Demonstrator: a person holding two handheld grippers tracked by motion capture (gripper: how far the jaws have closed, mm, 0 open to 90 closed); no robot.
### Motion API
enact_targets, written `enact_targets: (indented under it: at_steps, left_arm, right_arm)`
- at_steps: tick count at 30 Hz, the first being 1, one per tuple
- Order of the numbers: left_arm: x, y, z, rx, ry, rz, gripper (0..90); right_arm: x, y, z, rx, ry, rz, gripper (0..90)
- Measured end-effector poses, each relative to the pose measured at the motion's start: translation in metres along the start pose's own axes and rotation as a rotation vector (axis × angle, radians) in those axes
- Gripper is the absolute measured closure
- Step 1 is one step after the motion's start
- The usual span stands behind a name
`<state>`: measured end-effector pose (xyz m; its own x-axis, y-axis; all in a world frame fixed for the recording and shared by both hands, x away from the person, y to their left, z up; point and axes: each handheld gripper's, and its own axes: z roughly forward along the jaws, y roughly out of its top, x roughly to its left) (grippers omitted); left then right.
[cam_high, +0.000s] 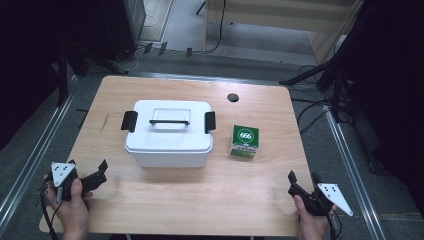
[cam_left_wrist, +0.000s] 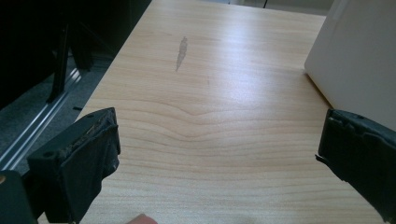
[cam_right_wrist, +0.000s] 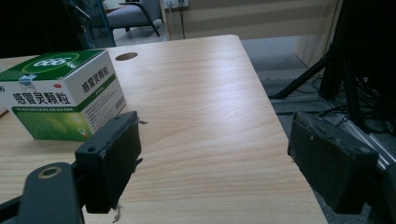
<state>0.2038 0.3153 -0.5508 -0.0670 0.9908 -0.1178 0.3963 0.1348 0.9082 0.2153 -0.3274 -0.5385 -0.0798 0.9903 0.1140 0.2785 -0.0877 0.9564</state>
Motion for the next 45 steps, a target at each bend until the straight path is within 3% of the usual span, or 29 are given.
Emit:
enact_targets:
  at_steps: [5,10,12,14,15,17,20,26,33,43,45]
  left_arm:
    - [0.000,-0.001,-0.001,0.033,0.026,0.012,0.0]
    - [0.000,-0.002,-0.003,0.021,0.025,0.002,0.0]
    - [0.000,-0.002,-0.005,0.019,0.023,0.003,0.0]
    - [0.000,-0.003,-0.007,0.000,0.011,0.006,0.0]
    - [0.000,-0.003,-0.007,0.000,0.011,0.006,0.0]
    - [0.002,-0.003,-0.007,0.002,0.004,-0.010,0.0]
    - [0.005,-0.003,-0.006,-0.002,0.001,-0.041,0.0]
    - [0.004,-0.002,-0.004,0.009,0.001,-0.040,0.0]
    - [0.001,-0.001,-0.002,0.027,0.000,0.000,0.0]
    - [0.001,0.000,-0.001,0.040,0.000,0.008,0.0]
    - [0.000,0.000,-0.001,0.037,-0.002,0.005,0.0]
  right_arm:
    - [0.006,0.000,0.004,-0.003,-0.017,-0.046,19.7]
    - [0.012,0.001,0.002,0.002,-0.014,-0.042,21.6]
    - [0.016,0.001,0.001,0.005,-0.010,-0.075,21.8]
    - [0.021,-0.001,0.001,0.016,-0.020,-0.150,21.7]
    - [0.021,-0.001,0.001,0.016,-0.020,-0.150,21.7]
    - [0.023,0.000,0.001,0.036,0.002,-0.137,21.3]
    - [0.025,0.002,0.002,0.037,0.000,-0.153,21.6]
    - [0.034,0.012,0.003,0.022,0.036,-0.174,23.4]
    - [0.049,0.031,0.000,0.003,0.095,-0.236,23.8]
    - [0.063,0.056,0.005,0.008,0.149,-0.331,24.0]
    - [0.066,0.061,0.008,0.008,0.156,-0.325,24.7]
